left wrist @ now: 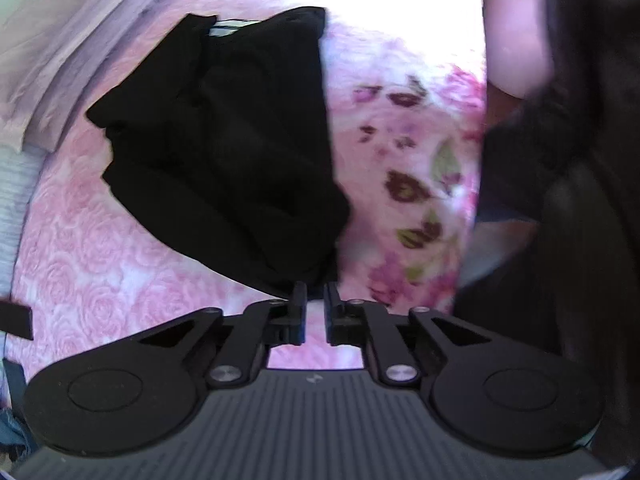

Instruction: Fold clothes

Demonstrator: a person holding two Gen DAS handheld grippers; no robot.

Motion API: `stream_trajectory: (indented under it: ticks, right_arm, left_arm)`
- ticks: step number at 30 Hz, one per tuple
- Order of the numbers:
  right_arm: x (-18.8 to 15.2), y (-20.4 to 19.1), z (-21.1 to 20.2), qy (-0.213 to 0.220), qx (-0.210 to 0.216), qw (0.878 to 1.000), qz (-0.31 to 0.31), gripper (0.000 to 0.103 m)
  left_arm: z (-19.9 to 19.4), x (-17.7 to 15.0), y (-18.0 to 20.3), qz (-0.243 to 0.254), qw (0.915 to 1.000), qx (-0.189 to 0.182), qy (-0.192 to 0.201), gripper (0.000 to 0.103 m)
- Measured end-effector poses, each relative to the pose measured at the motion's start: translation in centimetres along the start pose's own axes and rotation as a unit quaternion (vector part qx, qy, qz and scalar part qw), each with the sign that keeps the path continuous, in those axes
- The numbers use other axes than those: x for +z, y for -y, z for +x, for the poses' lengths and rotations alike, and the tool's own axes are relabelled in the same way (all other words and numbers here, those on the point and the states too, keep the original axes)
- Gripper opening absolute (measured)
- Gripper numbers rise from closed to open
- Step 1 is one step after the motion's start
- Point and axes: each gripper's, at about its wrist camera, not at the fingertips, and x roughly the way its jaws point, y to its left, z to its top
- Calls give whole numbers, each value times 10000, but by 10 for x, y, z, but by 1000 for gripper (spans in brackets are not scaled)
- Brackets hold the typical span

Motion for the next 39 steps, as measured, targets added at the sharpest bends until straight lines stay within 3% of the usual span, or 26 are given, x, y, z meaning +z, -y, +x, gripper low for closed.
stream_trajectory:
  ticks: [2, 4, 5, 6, 7, 8, 11, 14, 19, 21, 22, 23, 24, 25, 26, 28, 31, 34, 36, 39]
  right_arm:
    - [14, 6, 20, -46, 270, 9995, 185, 0]
    - [31, 9, 48, -61, 532, 9977, 419, 0]
    - [41, 12, 66, -60, 673, 9961, 564, 7]
    - [52, 14, 85, -71, 813, 9942, 706, 19]
    - [61, 17, 100, -86, 929, 9920, 851, 58]
    - [68, 20, 117, -114, 1083, 9889, 1015, 80]
    - [83, 32, 169, -271, 1614, 9742, 1557, 80]
    - [86, 46, 214, -590, 1903, 9490, 2443, 80]
    - [73, 70, 252, -809, 2175, 8884, 3960, 80]
    - [68, 73, 255, -677, 1997, 8623, 4604, 79]
    - [68, 76, 255, -660, 2019, 8600, 4640, 71]
    - [68, 79, 254, -658, 2038, 8604, 4624, 35]
    - [68, 82, 253, -656, 2056, 8608, 4609, 29]
    - [68, 85, 252, -653, 2074, 8613, 4593, 25]
    - [72, 86, 245, -606, 2019, 8726, 4406, 21]
    - [85, 84, 223, -469, 1833, 9030, 3856, 16]
    - [90, 99, 176, -245, 1391, 9280, 3447, 13]
    - [73, 120, 128, -228, 799, 9408, 3286, 13]
    - [45, 130, 104, -523, 420, 9450, 3201, 13]
    - [-7, 136, 79, -1146, -20, 9381, 3268, 13]
  left_arm:
    - [15, 5, -19, -416, 9990, 188, -31, 32]
    - [30, 10, -39, -859, 9955, 384, -65, 34]
    - [37, 12, -49, -1079, 9930, 482, -82, 37]
    - [45, 12, -56, -1307, 9901, 507, -108, 42]
    - [53, 11, -61, -1537, 9868, 495, -140, 42]
    - [61, 10, -66, -1767, 9829, 484, -172, 42]
    - [86, 7, -81, -2450, 9681, 447, -266, 45]
    - [110, 3, -96, -3122, 9485, 408, -358, 54]
    - [151, -2, -121, -4204, 9053, 339, -508, 57]
    - [160, -3, -124, -4408, 8952, 272, -592, 56]
    - [164, -4, -125, -4488, 8911, 234, -636, 53]
    - [168, -5, -126, -4567, 8868, 197, -680, 39]
    - [172, -5, -127, -4646, 8824, 159, -723, 21]
    - [175, -6, -128, -4724, 8780, 122, -767, 17]
    - [174, -5, -129, -4734, 8775, 102, -759, 9]
    - [155, -6, -128, -4721, 8792, 245, -600, 6]
    - [105, -19, -123, -4873, 8704, 671, -205, 5]
    - [56, -47, -106, -5238, 8473, 875, 22, 5]
    - [41, -71, -84, -5468, 8332, 812, -101, 5]
    - [37, -110, -48, -5836, 8090, 510, -482, 7]
